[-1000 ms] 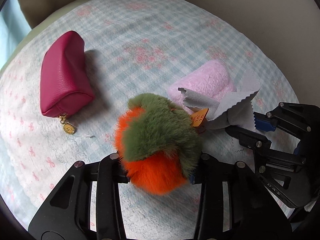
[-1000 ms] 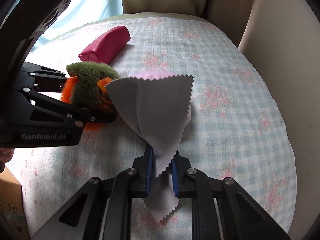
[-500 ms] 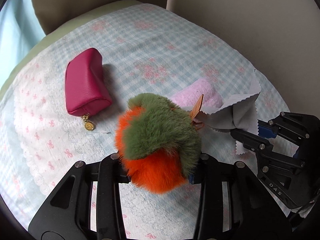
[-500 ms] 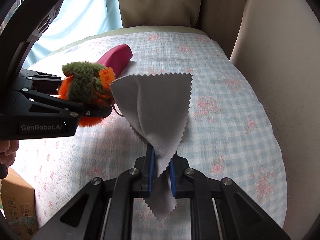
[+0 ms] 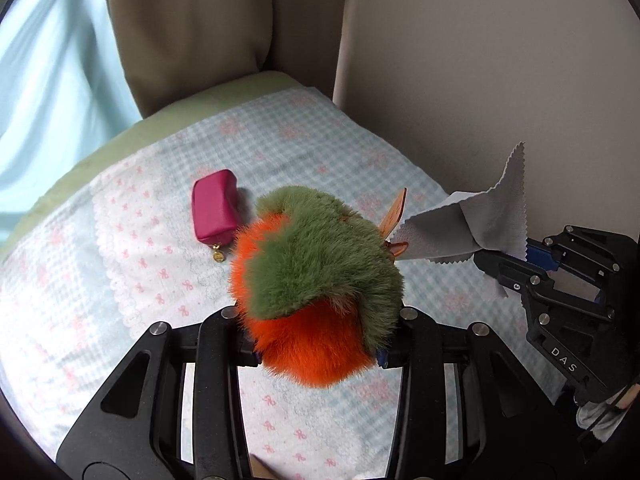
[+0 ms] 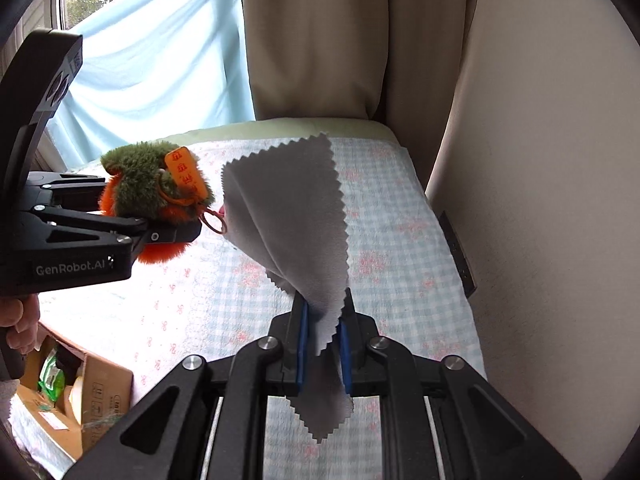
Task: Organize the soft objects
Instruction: 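Carry the pompom and grey cloth over the cardboard box with both tools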
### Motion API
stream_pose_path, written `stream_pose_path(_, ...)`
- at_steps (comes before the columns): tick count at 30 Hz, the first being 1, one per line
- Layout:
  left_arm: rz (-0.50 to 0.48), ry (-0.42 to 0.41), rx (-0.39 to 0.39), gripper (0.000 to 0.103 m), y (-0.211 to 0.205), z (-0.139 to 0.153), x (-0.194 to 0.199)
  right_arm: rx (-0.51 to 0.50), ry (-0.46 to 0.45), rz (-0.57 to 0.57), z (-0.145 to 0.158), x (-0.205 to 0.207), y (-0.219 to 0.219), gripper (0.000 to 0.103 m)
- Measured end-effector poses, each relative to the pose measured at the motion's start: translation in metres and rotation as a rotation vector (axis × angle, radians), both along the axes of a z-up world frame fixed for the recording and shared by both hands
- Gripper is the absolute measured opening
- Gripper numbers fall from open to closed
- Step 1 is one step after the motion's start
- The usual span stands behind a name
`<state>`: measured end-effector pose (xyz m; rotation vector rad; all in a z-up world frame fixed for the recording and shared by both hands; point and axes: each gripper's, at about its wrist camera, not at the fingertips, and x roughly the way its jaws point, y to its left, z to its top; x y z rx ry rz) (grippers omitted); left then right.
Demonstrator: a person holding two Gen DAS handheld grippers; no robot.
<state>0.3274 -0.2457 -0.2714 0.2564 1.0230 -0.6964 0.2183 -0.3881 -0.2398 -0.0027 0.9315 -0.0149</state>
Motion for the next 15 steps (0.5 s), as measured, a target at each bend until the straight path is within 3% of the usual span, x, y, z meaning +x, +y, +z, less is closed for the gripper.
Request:
stream_pose_path(7,0.077,-0.071,-0.012,0.035,0.033,0.081,-0.056,0.033,-0.045,0.066,0.079,-0.036,0.02,0.012)
stream_pose_path(15,0.205,-0.11,-0.048,0.035,0.107,0.146,-0.119,0.071,-0.076,0.168,0.137,-0.063,0.074,0.012)
